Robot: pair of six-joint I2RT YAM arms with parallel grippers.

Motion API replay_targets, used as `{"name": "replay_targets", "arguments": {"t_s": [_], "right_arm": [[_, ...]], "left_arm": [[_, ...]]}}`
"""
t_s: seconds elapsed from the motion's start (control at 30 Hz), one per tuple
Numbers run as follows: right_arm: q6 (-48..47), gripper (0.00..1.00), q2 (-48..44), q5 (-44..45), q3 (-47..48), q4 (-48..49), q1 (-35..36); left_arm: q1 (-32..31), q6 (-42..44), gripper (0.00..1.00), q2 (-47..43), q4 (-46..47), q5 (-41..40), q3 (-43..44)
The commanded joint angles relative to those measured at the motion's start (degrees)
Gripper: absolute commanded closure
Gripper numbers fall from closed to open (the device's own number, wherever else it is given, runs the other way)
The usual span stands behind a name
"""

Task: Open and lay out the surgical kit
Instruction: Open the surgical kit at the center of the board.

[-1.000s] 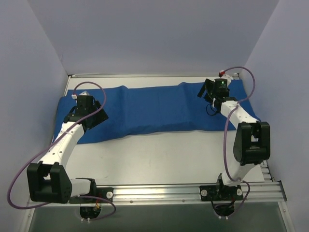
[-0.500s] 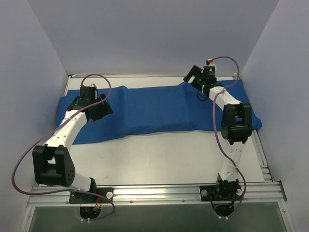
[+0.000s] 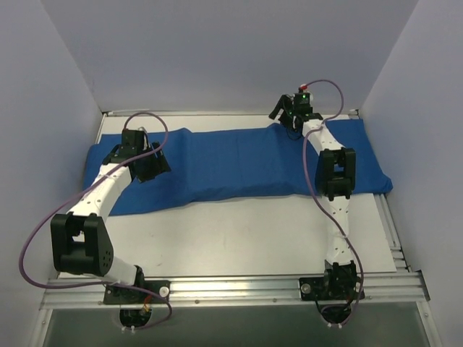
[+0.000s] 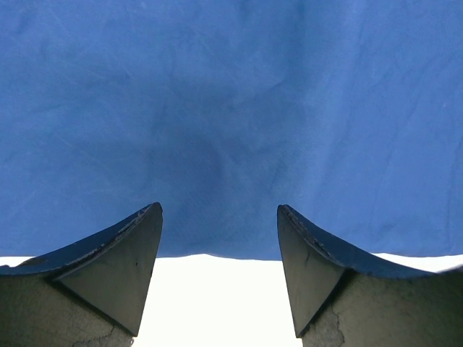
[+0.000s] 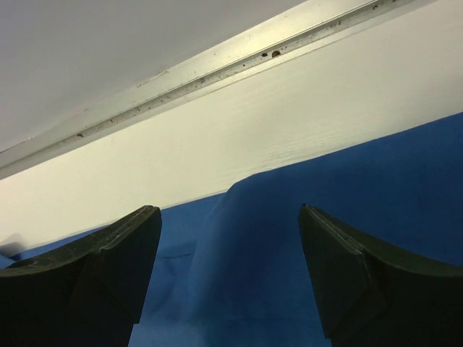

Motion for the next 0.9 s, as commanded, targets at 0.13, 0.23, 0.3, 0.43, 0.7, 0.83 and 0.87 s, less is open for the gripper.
{"name": "replay_targets", "arguments": {"t_s": [0.13,0.23,0.3,0.43,0.7,0.83,0.87], "right_arm": [[0.36,0.25,3.24,-1.32,6.63,-6.14,1.43],[1.06,0.29,4.21,-2.46,6.71,-6.23,1.43],[1.68,0.32,4.82,-3.17,6.71,-6.14,1.43],[3.26,0.47,5.70,-5.97,7.23,-5.09,1.34],[1.95,0.81,5.97,-7.21,8.82,-6.84,1.34],[1.24,0.98,4.65,-6.77,8.91,-6.58,0.90],[1.15,1.00,4.13,-6.69,9.26,-6.58,0.81]], "left_arm": [[0.18,-0.45,0.27,-0.77,0.17,1.01,-0.08],[0.27,-0.54,0.27,-0.59,0.26,1.01,0.09],[0.18,-0.62,0.27,-0.68,0.26,0.93,0.18],[0.18,-0.36,0.26,-0.77,-0.09,0.49,0.18],[0.27,-0.54,0.27,-1.29,-0.27,0.22,-0.17],[0.26,-0.80,0.26,-1.12,-0.44,0.57,0.53],[0.27,-0.80,0.27,-1.12,-0.44,0.57,0.71]]}}
